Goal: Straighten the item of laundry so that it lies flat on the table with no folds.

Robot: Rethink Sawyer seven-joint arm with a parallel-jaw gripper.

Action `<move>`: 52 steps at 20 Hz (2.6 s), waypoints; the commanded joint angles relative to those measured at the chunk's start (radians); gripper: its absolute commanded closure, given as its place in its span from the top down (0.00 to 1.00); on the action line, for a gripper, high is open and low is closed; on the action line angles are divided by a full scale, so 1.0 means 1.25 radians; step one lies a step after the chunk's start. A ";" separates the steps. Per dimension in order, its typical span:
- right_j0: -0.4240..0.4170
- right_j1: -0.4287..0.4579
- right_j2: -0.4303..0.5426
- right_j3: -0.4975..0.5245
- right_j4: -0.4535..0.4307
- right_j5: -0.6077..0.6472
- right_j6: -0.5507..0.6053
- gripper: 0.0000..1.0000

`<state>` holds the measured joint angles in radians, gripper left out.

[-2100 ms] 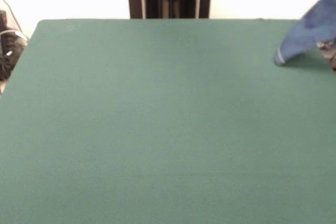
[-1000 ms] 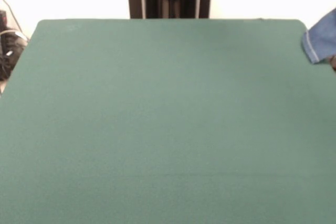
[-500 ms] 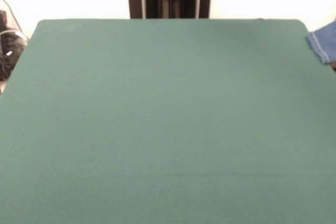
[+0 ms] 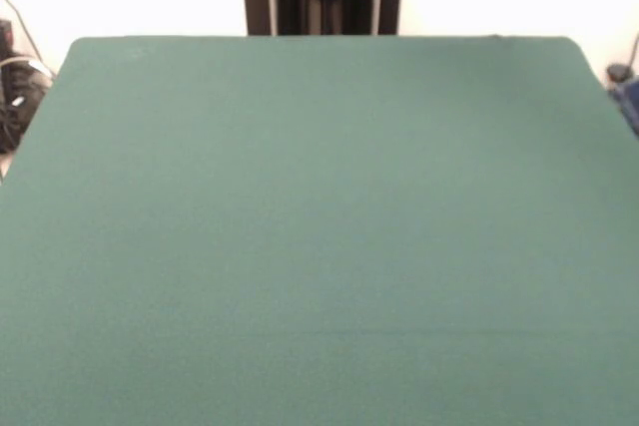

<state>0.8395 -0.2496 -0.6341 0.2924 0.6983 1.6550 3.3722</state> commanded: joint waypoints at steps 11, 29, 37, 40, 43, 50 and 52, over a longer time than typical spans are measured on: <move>0.015 -0.123 -0.081 0.220 0.021 0.014 0.092 0.00; -0.036 -0.330 0.105 0.758 -0.296 -0.429 -0.396 0.00; -0.132 -0.363 0.236 0.867 -0.334 -0.562 -0.486 0.00; -0.170 -0.379 0.286 0.921 -0.351 -0.617 -0.537 0.00; -0.200 -0.390 0.337 0.979 -0.357 -0.680 -0.559 0.00; -0.240 -0.404 0.411 1.049 -0.428 -0.761 -0.554 0.00; -0.256 -0.404 0.429 1.058 -0.457 -0.776 -0.557 0.00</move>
<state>0.5456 -0.7393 -0.2965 1.4105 0.2015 0.7684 2.9740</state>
